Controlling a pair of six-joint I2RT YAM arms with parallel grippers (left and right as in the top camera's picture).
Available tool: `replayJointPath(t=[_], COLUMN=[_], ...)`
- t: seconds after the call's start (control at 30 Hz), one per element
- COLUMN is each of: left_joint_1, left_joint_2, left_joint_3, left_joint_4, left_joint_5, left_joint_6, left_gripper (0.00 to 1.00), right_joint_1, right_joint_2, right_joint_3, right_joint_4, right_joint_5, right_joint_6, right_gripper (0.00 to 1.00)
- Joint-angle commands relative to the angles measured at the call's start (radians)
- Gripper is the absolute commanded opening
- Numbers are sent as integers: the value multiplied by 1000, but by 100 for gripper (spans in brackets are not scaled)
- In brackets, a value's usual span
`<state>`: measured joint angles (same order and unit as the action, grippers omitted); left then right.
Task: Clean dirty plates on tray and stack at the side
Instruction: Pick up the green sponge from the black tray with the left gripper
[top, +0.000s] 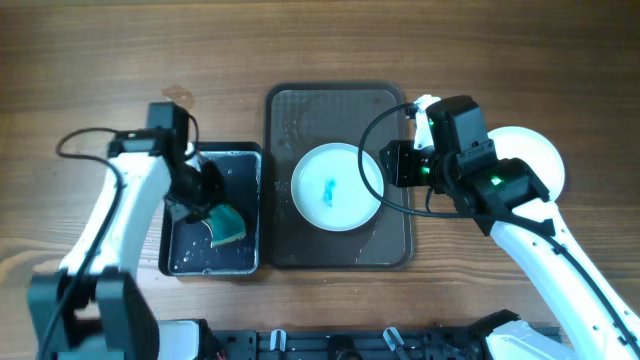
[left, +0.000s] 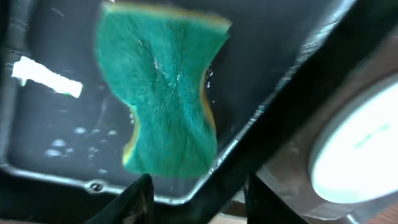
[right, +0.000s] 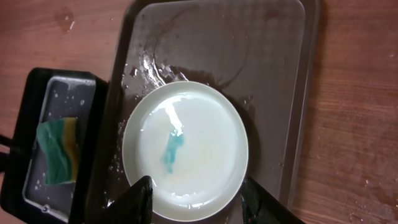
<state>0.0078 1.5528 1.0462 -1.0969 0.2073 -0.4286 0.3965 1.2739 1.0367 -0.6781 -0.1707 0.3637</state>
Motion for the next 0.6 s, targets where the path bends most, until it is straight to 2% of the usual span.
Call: replayJointPath(t=[0.0,0.1,0.17,0.33,0.4,0.43,0.5,0.57], left_joint_1=[-36,-43,-43,-43,-43,-43,-42,-42], left_joint_2=[92,148,154,129,98,75,32,10], left_joint_3=[-100,-133,-132,-68,-17,8,23,22], left_joint_4=[90,133,148,89,29,-6,-22,-21], left_joint_5=[65,32,-16,-18,-14,-21,-77,-204], left_joint_6=[-29,-51,-60,-59,-58,-52,-51,-52], left_gripper=[34,24,4,4,10,21,35,39], right_joint_1=[-4,-4,-4,-4,-4,-4,-4,-4], right_joint_2=[0,3,3,3,3,3,3,3], right_joint_3=[13,12,12,12,12,12,12,12], right_joint_4=[-17,-19,-18,-23,-26,-27,-34,-34], right_joint_5=[14,13,14,14,14,14,14,14], right_joint_6=[-20,-19,-15,-16,-16,-16,-16,-13], right_gripper=[47,47,47,47,47,47,47,47])
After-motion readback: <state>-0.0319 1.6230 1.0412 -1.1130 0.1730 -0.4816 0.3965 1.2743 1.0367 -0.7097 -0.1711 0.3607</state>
